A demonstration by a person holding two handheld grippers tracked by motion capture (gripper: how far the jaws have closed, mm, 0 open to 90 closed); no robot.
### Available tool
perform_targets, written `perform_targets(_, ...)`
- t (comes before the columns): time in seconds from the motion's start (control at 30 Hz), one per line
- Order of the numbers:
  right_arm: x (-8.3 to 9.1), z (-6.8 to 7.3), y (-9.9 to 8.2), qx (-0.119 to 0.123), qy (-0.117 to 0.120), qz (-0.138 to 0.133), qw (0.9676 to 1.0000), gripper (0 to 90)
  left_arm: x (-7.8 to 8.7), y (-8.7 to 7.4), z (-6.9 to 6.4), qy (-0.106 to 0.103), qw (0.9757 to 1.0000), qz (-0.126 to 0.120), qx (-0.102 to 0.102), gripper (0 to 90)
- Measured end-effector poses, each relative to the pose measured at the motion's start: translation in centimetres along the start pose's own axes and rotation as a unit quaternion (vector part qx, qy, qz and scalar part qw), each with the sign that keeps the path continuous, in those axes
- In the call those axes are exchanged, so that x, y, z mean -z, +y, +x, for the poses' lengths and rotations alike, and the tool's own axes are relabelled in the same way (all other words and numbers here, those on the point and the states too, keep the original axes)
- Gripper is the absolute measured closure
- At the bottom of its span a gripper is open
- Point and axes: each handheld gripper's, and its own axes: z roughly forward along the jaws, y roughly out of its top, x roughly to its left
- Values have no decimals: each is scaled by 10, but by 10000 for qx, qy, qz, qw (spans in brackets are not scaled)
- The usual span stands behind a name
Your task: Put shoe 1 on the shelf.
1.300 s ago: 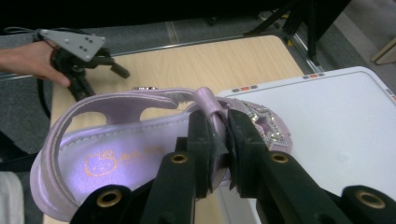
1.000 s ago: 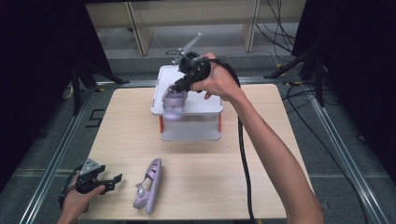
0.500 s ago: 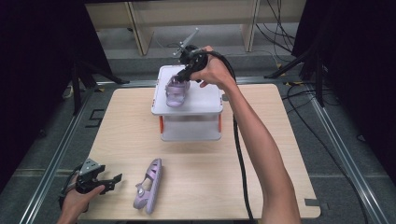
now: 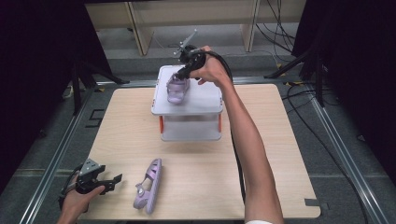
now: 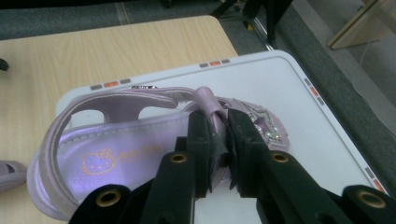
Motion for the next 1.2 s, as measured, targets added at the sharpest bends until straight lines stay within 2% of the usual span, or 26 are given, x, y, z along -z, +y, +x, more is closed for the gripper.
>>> perform_targets(0.1, -4, -2, -4, -69, -23, 24, 10000, 799, 0, 0, 2, 25, 10000, 36, -76, 163)
perform_targets(0.13, -4, -1, -5, -68, -23, -9, 10000, 798, -1, 0, 1, -26, 10000, -39, -56, 163)
perform_targets(0.2, -4, -1, -7, -78, -27, -28, 10000, 792, 0, 0, 0, -3, 10000, 1, -21, 163)
perform_targets(0.27, -4, 0, -10, -191, -14, -23, 9998, 780, 0, 0, 0, -14, 10000, -20, -44, 163)
perform_targets(0.33, -3, 2, -13, -289, -16, -10, 9996, 768, -1, 1, 1, -60, 9999, -49, -127, 163)
perform_targets(0.37, -3, 1, -14, -260, -21, -17, 9997, 754, 0, 1, 2, 19, 9997, 70, -215, 163)
perform_targets(0.47, -3, 2, -16, -179, -71, 16, 9998, 730, 0, 0, -1, 13, 10000, -14, 1, 163)
perform_targets(0.5, -2, 3, -17, -257, -85, 47, 9996, 720, 0, 0, -1, -2, 10000, -9, -32, 163)
perform_targets(0.73, -2, 7, -19, -382, -196, 178, 9989, 629, -1, 0, 0, -3, 10000, -10, -13, 163)
perform_targets(0.77, -2, 8, -19, -401, -210, 154, 9989, 624, -1, 0, 0, -3, 10000, -7, -13, 163)
perform_targets(0.8, -2, 7, -19, -308, -242, 120, 9992, 609, -1, 0, -1, -12, 10000, -14, -5, 163)
perform_targets(0.83, -1, 9, -19, -442, -260, 112, 9986, 589, -1, 0, -1, 0, 10000, -9, 0, 163)
perform_targets(0.87, 0, 9, -19, -495, -253, 69, 9984, 575, -2, 1, 1, -80, 9999, -66, -128, 163)
perform_targets(0.93, 4, 12, -18, -513, -256, 19, 9984, 563, -1, 0, 0, -5, 10000, -9, -20, 163)
perform_targets(1.0, 11, 16, -17, -662, -263, -40, 9975, 539, -1, 0, 0, -11, 10000, 10, -29, 163)
perform_targets(1.03, 16, 18, -16, -660, -289, -79, 9974, 531, -1, 0, 0, -4, 10000, -8, -15, 163)
perform_targets(1.07, 20, 22, -15, -730, -316, -175, 9967, 523, -1, 0, 1, -49, 9999, -25, -95, 163)
perform_targets(1.17, 34, 32, -16, -773, -388, -446, 9953, 502, 0, 0, 0, 18, 10000, 1, 7, 163)
perform_targets(1.2, 38, 36, -17, -800, -399, -471, 9949, 493, 0, 0, 1, 11, 10000, 3, -43, 163)
